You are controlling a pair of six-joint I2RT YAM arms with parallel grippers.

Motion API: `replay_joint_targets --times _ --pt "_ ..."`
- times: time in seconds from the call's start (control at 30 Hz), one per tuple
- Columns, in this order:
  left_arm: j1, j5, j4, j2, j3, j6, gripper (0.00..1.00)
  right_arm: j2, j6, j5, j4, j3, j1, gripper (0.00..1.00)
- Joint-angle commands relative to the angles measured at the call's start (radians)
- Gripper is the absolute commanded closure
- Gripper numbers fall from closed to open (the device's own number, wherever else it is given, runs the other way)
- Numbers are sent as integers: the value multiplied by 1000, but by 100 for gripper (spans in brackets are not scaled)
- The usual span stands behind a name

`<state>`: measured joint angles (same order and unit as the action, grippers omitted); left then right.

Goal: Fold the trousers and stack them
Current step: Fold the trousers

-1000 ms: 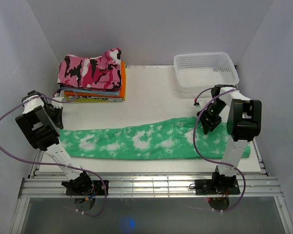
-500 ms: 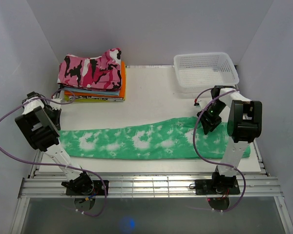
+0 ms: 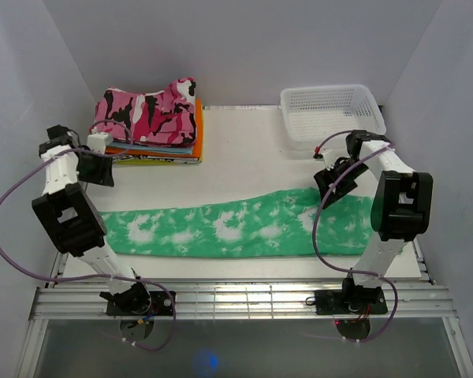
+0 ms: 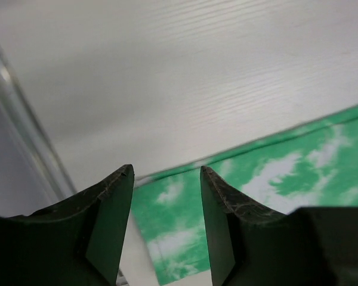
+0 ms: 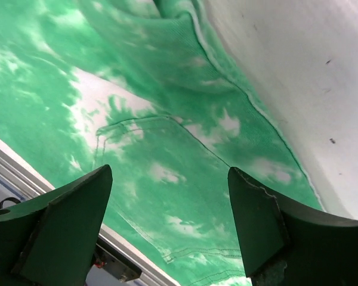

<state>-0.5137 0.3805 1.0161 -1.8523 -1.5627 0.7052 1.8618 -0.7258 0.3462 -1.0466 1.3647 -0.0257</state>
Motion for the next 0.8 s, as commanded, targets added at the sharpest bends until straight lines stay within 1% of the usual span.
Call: replay_joint_targets --times 0.0,0.03,0.1,0.13,0.23,0.27,0.3,0.37,0.5,0.53,0.6,0.63,0.67,0.73,0.77 --pt "173 55 1 181 151 -45 41 -97 -44 96 19 -12 0 16" --pt "240 54 -10 200 189 -61 41 -111 -50 94 20 -22 0 16" --pt "302 66 -42 231 286 -122 41 -148 -61 76 30 -65 0 17" --pt "355 73 -48 234 312 -139 43 -159 -69 50 31 -84 0 19" --pt "440 89 -85 222 404 -216 47 -207 -92 -13 56 -176 0 26" --pt "451 87 -118 214 423 -237 48 -213 -92 -33 77 -203 1 30" --pt "457 87 -131 200 449 -257 49 -208 -90 -53 86 -243 1 32" --pt "457 72 -158 147 454 -312 51 -188 -75 -101 121 -286 1 35" --pt "457 18 -203 65 432 -369 55 -136 -31 -134 206 -308 1 35" --pt "455 -26 -212 52 419 -377 55 -119 -20 -144 220 -296 1 35" --pt "448 -64 -231 -5 394 -391 56 -66 8 -147 247 -270 1 34" --pt "442 -99 -232 -27 360 -395 56 -50 15 -145 252 -233 1 34" --pt "432 -109 -234 -69 340 -401 56 -21 29 -144 255 -211 1 34" --pt "409 -130 -232 -105 294 -409 56 6 40 -147 261 -147 1 33" --pt "405 -140 -231 -125 246 -411 57 20 43 -148 261 -129 1 33"
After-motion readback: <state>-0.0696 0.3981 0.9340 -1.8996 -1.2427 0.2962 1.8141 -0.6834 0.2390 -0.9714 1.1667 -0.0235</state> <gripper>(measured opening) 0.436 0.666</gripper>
